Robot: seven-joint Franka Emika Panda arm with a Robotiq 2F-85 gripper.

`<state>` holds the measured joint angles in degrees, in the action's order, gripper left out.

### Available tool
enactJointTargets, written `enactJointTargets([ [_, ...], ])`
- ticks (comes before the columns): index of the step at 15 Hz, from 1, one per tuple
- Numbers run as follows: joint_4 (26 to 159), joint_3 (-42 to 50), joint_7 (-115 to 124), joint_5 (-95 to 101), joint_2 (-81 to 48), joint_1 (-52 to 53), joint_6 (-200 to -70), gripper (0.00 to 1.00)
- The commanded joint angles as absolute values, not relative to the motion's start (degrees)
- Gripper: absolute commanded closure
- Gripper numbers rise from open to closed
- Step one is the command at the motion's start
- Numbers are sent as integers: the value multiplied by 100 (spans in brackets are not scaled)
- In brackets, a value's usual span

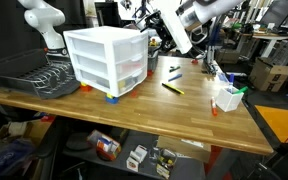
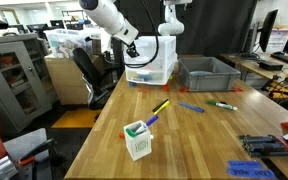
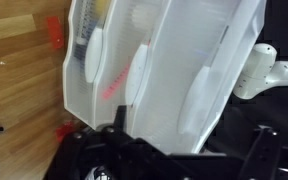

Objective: Open the top drawer of the cabinet on the table

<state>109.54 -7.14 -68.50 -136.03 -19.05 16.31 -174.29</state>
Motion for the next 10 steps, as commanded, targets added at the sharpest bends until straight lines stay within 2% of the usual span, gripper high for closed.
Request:
enactJointTargets([
  [1,10816,-416,-7437,-14124,-2226,1889,-17072,0],
  [10,10601,11,-8232,-14753,-2498,2293,-16784,0],
])
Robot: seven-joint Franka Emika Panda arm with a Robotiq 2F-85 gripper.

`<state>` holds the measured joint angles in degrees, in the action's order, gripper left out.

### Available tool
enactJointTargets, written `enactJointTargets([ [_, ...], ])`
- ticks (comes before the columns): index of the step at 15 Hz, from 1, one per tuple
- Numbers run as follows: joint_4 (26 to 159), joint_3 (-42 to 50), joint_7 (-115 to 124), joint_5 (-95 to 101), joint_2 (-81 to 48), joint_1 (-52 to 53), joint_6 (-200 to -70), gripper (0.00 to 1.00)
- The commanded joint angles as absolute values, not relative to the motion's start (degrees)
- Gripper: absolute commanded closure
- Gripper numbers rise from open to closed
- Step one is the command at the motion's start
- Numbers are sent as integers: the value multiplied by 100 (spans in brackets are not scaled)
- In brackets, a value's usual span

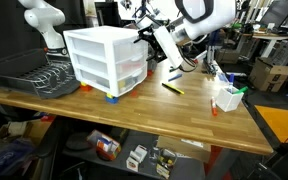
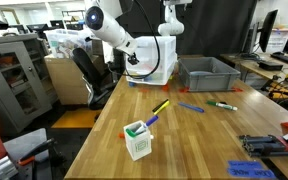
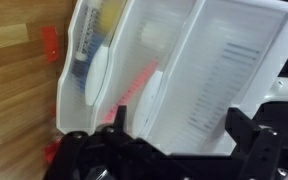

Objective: Open the top drawer of the cabinet on the table

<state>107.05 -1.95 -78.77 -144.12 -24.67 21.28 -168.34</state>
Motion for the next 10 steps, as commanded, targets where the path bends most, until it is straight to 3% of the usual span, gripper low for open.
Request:
enactJointTargets([
  [1,10594,63,-8308,-14853,-2484,2335,-16785,0],
  [10,10338,732,-8210,-14907,-2593,2648,-16580,0],
])
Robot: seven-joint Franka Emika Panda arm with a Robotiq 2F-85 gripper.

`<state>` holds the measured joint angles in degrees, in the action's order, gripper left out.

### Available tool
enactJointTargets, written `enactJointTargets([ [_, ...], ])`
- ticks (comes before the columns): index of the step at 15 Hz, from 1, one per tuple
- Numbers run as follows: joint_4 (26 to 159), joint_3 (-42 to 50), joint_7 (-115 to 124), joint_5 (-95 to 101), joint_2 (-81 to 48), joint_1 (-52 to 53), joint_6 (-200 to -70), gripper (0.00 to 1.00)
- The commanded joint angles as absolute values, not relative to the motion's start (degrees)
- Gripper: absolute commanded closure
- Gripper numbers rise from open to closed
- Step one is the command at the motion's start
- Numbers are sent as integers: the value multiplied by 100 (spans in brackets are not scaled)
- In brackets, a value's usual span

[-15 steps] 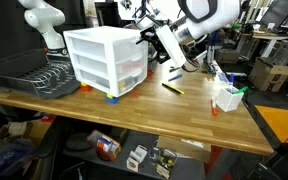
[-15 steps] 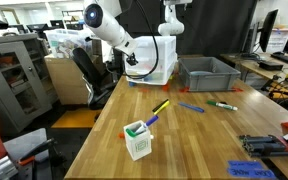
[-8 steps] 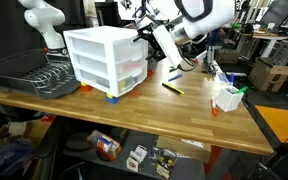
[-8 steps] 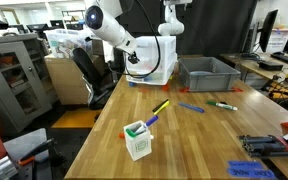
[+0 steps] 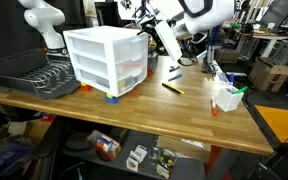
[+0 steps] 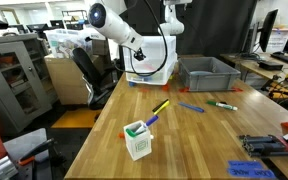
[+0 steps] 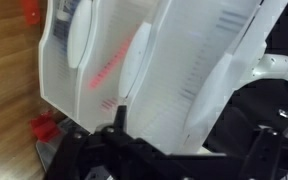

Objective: Open the top drawer of the cabinet on the table

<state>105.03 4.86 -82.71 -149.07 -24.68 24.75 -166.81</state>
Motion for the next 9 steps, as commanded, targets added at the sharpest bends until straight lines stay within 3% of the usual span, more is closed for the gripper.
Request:
enactJointTargets([
  [1,10314,768,-8206,-14907,-2617,2662,-16512,0],
  [9,10359,1126,-7867,-14907,-2654,2954,-16219,1],
])
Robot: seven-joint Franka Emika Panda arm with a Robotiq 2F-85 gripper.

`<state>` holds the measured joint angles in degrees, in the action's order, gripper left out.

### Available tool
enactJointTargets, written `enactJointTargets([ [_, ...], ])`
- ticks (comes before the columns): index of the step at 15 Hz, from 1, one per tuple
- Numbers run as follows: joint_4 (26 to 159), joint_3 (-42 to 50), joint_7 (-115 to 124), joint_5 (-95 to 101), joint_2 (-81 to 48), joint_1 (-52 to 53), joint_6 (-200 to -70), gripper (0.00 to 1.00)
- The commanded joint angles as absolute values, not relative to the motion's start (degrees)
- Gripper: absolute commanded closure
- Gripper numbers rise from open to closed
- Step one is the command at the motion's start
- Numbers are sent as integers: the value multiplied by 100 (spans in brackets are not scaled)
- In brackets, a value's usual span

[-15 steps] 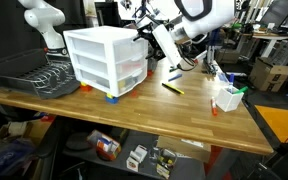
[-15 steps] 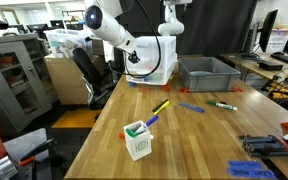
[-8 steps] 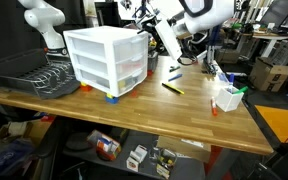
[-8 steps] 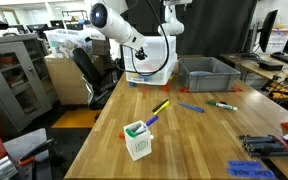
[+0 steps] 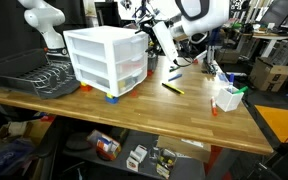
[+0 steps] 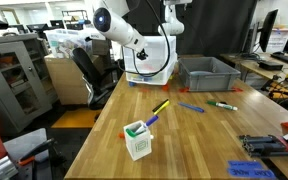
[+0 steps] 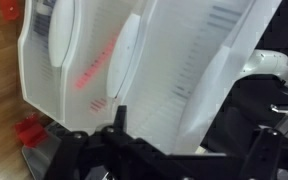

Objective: Open the top drawer of the cabinet on the table

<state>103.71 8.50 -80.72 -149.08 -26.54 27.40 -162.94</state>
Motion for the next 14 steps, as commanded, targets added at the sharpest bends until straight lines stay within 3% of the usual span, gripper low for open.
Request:
enactJointTargets([
  [1,10367,1229,-7782,-14907,-2646,3020,-16192,5],
  [9,10498,1810,-7174,-14908,-2579,3542,-15738,67],
  [13,10667,2305,-6722,-14908,-2488,3885,-15530,92],
  [14,10712,2439,-6609,-14908,-2469,3970,-15443,92],
])
